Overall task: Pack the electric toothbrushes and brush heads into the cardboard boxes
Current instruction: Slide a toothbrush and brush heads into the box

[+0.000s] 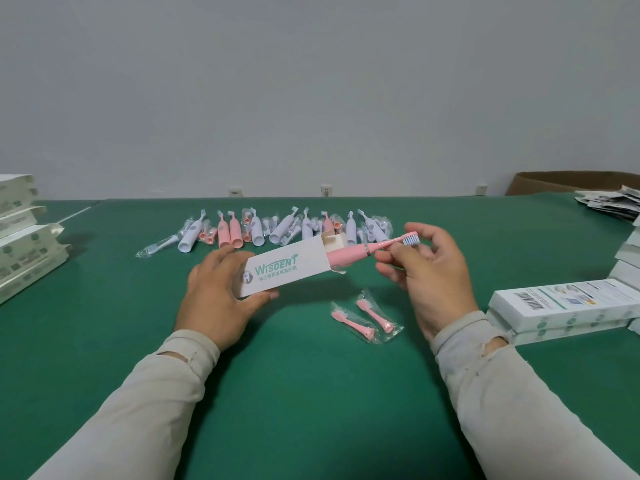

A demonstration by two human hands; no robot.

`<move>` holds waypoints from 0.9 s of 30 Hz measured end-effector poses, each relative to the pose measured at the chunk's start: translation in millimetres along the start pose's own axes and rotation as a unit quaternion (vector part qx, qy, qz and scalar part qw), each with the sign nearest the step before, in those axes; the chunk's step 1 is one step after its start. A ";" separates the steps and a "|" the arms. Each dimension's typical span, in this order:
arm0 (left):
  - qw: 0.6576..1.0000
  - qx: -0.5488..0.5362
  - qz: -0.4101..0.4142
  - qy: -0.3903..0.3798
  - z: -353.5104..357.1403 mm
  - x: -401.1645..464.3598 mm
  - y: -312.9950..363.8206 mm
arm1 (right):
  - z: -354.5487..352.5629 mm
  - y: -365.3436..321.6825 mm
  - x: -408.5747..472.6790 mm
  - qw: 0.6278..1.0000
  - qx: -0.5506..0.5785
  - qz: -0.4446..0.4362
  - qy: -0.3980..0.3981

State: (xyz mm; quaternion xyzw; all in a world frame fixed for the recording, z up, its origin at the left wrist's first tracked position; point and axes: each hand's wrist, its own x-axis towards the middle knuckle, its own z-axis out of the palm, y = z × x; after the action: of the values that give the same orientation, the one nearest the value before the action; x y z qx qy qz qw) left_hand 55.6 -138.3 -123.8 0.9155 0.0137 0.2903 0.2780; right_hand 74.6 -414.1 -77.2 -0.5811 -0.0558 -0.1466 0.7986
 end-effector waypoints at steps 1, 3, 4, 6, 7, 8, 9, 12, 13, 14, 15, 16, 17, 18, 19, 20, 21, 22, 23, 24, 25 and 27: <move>1.000 0.000 -0.003 -0.003 -0.1 -0.1 0.2 | -0.8 0.1 0.2 1.000 -0.022 -0.020 -0.004; 1.000 -0.002 -0.002 -0.005 -0.3 -0.1 0.8 | -1.9 -0.2 -0.5 0.994 -0.097 -0.054 -0.013; 1.000 -0.006 0.003 -0.005 -0.5 -0.1 1.3 | -2.0 -0.8 -1.7 0.988 -0.139 -0.065 -0.029; 1.000 -0.012 0.021 -0.013 -0.3 -0.8 3.1 | -1.3 0.3 -5.3 0.969 -0.223 -0.072 -0.082; 0.999 -0.013 0.030 -0.020 0.0 -1.1 4.0 | -0.2 2.8 -7.4 0.955 -0.267 -0.076 -0.108; 0.999 -0.012 0.035 -0.025 0.3 -1.0 4.4 | 1.6 4.4 -9.8 0.941 -0.304 -0.080 -0.125; 0.999 -0.010 0.037 -0.028 0.6 -0.8 4.3 | 3.3 6.0 -11.2 0.934 -0.322 -0.085 -0.129; 0.999 -0.016 0.029 -0.027 0.1 -0.5 3.2 | 4.2 4.8 -12.3 0.953 -0.257 -0.080 -0.142; 0.999 -0.019 0.026 -0.026 -0.2 -0.6 3.0 | 2.7 3.9 -11.5 0.951 -0.255 -0.083 -0.156; 0.999 -0.022 0.025 -0.025 -0.3 -0.7 2.8 | 1.8 3.0 -11.7 0.944 -0.269 -0.087 -0.169; 0.999 -0.024 0.024 -0.025 -0.2 -0.9 2.9 | 1.3 3.4 -11.9 0.936 -0.288 -0.091 -0.180; 0.999 -0.026 0.023 -0.027 0.0 -1.1 3.1 | 1.1 4.5 -12.4 0.929 -0.307 -0.095 -0.182; 0.999 -0.027 0.024 -0.030 0.2 -1.3 3.5 | 1.0 6.3 -12.3 0.923 -0.325 -0.102 -0.180; 0.999 -0.027 0.026 -0.033 0.1 -1.3 4.1 | 1.6 6.7 -12.9 0.917 -0.340 -0.107 -0.179; 0.999 -0.029 0.029 -0.036 0.1 -1.3 4.5 | 2.1 6.9 -13.6 0.913 -0.350 -0.109 -0.178; 0.998 -0.032 0.033 -0.038 0.2 -1.5 5.0 | 2.7 6.5 -14.4 0.911 -0.355 -0.110 -0.177; 0.998 -0.035 0.035 -0.039 0.1 -1.7 5.6 | 3.1 5.9 -15.0 0.909 -0.360 -0.116 -0.176; 0.998 -0.037 0.037 -0.039 -0.1 -2.0 6.1 | 3.6 5.2 -15.3 0.906 -0.366 -0.127 -0.171; 0.998 -0.040 0.038 -0.039 -0.4 -2.2 6.8 | 4.4 4.8 -15.5 0.904 -0.370 -0.139 -0.165; 0.998 -0.042 0.040 -0.039 -0.7 -2.4 7.6 | 5.4 4.7 -16.1 0.905 -0.368 -0.144 -0.160; 0.997 -0.044 0.042 -0.039 -0.8 -2.6 8.2 | 6.2 5.1 -16.6 0.910 -0.357 -0.140 -0.159; 0.997 -0.044 0.050 -0.037 -1.1 -2.6 8.6 | 8.0 6.1 -17.9 0.921 -0.330 -0.120 -0.169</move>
State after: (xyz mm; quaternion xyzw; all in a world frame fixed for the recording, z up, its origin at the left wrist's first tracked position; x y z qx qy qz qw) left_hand 51.7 -145.5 -120.0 0.9121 -0.0551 0.2699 0.3035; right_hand 60.1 -401.8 -84.9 -0.8166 -0.2077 -0.1514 0.5168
